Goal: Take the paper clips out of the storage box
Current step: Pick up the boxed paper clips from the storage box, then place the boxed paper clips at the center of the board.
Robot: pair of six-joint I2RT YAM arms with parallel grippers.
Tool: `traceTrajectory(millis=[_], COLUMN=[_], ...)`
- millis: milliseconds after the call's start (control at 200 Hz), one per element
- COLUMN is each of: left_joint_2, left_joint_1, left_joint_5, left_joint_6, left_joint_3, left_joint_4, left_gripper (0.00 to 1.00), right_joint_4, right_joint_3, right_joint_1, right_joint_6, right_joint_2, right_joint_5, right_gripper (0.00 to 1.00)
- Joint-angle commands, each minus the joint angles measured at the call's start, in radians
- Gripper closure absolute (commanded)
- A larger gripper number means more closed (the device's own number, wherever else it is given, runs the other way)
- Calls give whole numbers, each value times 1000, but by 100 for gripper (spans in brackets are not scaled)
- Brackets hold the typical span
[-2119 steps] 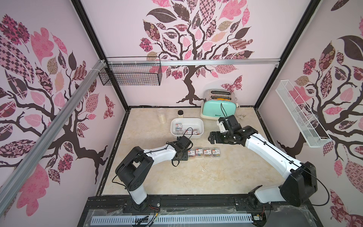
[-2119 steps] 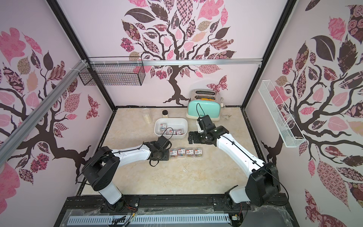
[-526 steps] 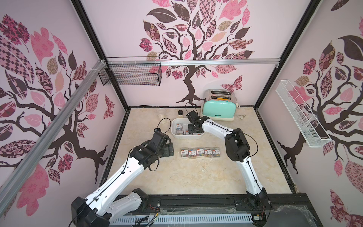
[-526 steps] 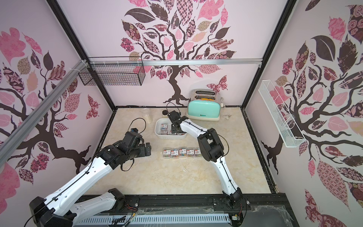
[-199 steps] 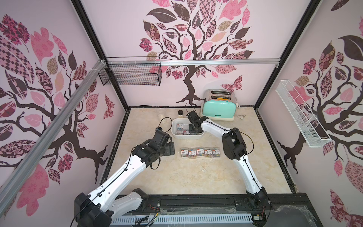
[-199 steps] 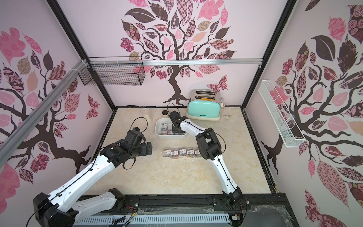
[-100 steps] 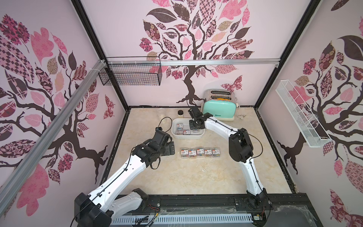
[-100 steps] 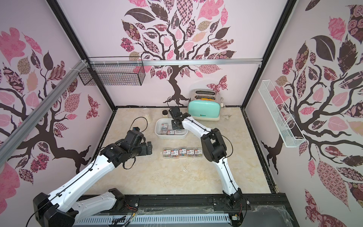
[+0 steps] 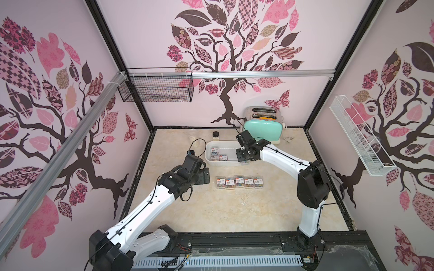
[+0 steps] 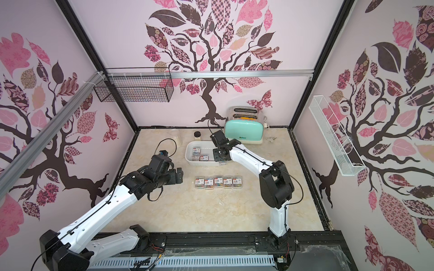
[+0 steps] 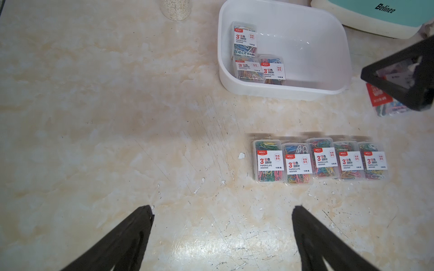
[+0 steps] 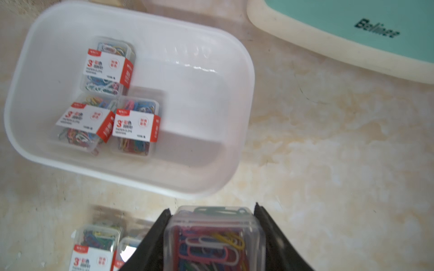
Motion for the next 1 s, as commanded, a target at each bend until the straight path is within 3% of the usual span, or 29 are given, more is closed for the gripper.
traceTrajectory(millis=[0,375,995], left_joint_2=[-4,-3,-11], left_joint_1=[3,4,3], left_joint_5=[14,54,80], left_joint_6=[11,12,26], left_joint_3=[11,2,-3], left_joint_4=[27,39,31], left_gripper=[2,2,2], right_joint_4=[3,103,188], right_joint_3=[-89,-410,-551], right_joint_1=[-1,-85,-166], right_joint_6=[9,51,85], right_joint_2=[-128,-255,-253], right_joint_5=[9,23,32], right_gripper=[70,70,70])
